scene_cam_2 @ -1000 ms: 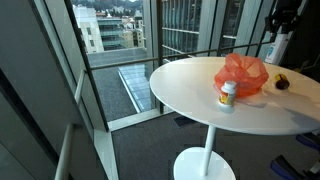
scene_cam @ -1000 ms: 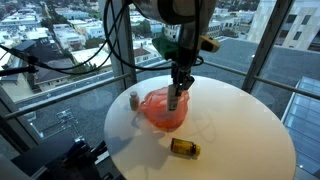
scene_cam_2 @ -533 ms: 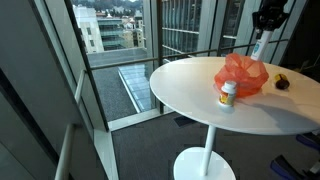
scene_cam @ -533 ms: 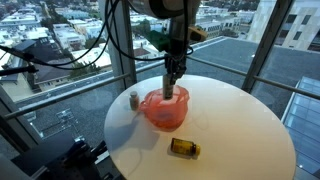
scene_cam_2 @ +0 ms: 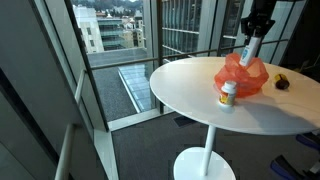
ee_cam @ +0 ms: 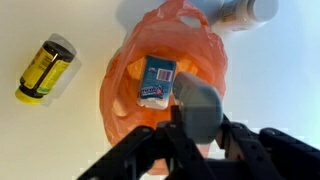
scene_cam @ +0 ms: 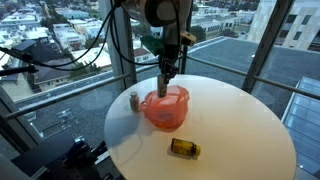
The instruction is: Put the white bottle in the orange plastic bag
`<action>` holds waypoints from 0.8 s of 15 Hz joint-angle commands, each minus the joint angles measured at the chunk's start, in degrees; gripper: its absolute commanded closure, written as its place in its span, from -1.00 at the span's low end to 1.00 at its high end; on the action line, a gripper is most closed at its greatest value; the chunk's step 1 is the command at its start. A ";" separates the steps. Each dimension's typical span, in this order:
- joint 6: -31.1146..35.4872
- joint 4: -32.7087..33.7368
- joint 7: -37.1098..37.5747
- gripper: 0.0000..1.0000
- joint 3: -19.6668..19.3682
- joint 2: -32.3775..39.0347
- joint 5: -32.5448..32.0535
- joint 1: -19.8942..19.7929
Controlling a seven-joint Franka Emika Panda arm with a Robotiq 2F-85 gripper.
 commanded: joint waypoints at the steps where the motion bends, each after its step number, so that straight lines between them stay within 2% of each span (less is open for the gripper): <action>1: 1.84 1.02 -2.08 0.80 0.21 2.55 1.89 -0.17; 12: 9.42 1.37 -2.54 0.80 1.59 9.43 4.16 0.28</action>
